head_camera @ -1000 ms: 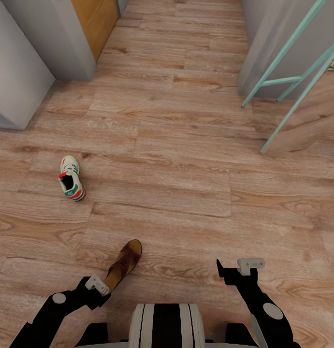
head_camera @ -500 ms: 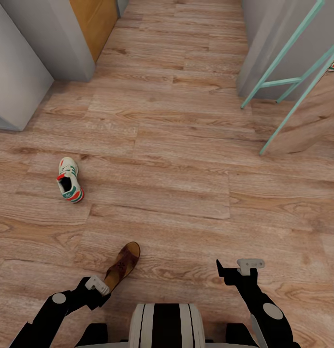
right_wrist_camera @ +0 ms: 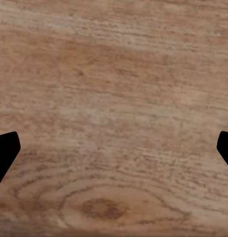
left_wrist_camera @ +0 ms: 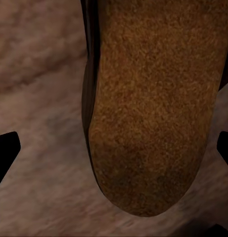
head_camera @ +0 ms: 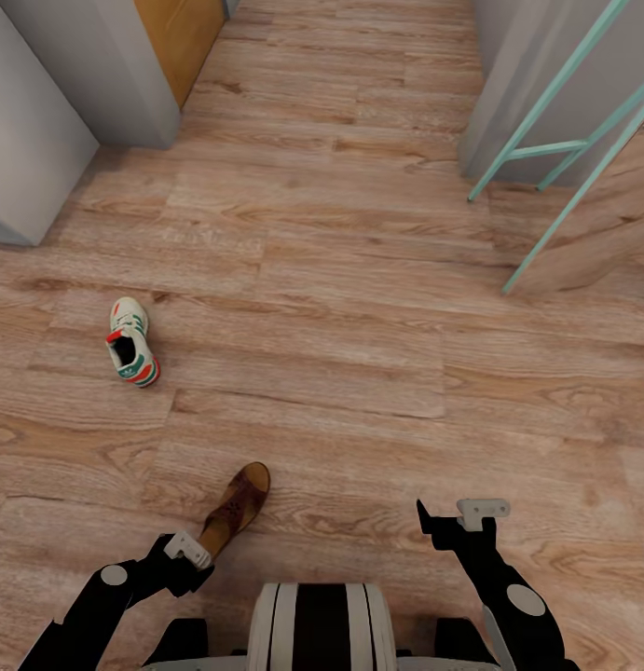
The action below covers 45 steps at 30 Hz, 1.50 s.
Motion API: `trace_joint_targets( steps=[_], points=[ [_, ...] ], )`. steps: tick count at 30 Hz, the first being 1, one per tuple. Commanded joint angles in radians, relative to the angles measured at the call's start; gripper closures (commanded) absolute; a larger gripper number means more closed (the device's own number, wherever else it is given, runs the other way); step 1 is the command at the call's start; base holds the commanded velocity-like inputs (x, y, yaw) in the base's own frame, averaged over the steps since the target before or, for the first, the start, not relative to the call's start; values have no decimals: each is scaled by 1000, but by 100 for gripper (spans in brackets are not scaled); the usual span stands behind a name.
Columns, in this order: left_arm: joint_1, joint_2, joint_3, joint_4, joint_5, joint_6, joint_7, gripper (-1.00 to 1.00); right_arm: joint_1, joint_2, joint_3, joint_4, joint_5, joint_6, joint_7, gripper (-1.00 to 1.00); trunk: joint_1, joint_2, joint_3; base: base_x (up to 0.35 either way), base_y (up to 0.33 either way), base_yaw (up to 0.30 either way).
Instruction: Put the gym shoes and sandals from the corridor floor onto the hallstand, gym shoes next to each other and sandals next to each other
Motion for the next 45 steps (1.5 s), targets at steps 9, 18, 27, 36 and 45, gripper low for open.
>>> trace_joint_targets(
  steps=[9,18,27,36,45],
  points=[
    [0,-1,2,-2,-3,5,-7,-100,0,0,1,-1,0,6,0,-100,1,-1,-8,0,0,0],
    [0,-1,2,-2,-3,5,-7,-100,0,0,0,-1,0,6,0,-100,3,-2,-28,0,0,0],
    [0,-1,2,-2,-3,5,-7,-100,0,0,0,-1,0,6,0,-100,4,-2,-35,0,0,0],
    [0,0,2,-2,-3,5,-7,-100,0,0,1,-1,0,6,0,-100,5,-3,-47,0,0,0],
    [0,0,2,-3,-3,5,-7,-100,0,0,0,-1,0,6,0,-100,6,-3,-51,0,0,0]
  ],
)
